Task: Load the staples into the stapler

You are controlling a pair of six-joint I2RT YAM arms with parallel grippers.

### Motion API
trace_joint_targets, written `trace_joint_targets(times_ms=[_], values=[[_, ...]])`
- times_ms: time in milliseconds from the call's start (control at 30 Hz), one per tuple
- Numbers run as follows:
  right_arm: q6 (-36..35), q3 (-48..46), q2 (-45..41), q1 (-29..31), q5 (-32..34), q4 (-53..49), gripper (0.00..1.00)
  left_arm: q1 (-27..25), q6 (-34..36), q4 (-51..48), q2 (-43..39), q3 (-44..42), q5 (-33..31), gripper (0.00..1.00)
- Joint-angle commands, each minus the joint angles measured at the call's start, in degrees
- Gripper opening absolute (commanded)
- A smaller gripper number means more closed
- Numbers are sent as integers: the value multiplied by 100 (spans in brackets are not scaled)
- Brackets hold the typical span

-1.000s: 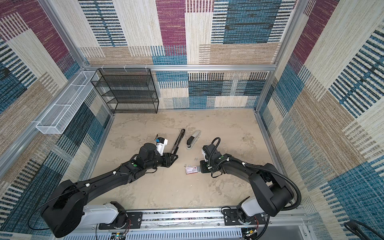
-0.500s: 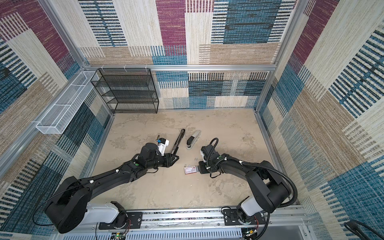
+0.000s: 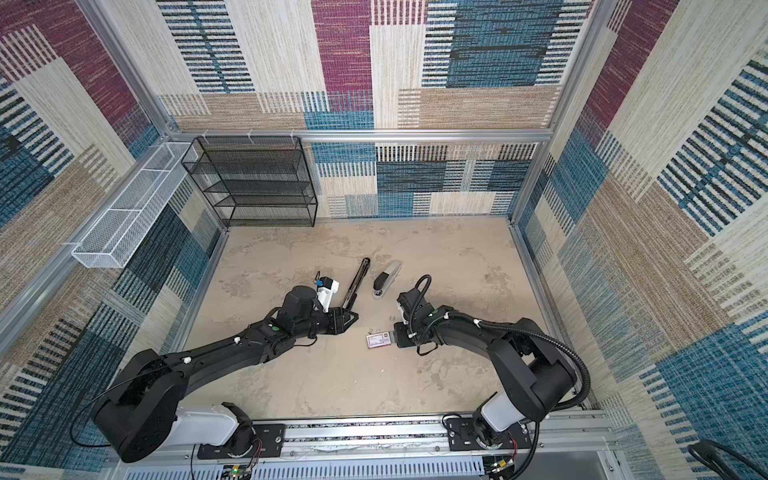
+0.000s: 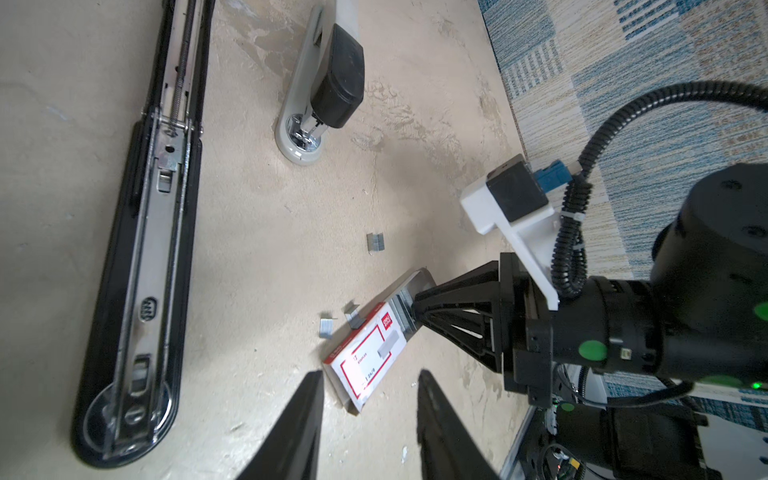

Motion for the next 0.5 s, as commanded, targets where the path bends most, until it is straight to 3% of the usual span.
trace_joint_targets(times_ms=[0,167,467], values=[[10,51,102,70,246,-304,17,17,-86,150,14,-19,125,41],[54,183,157,200,475,-442,20,25,-136,226,58,-54,175,40],[90,383,309,367,689,-630,14,44,-173,260,49,-92,207,40]])
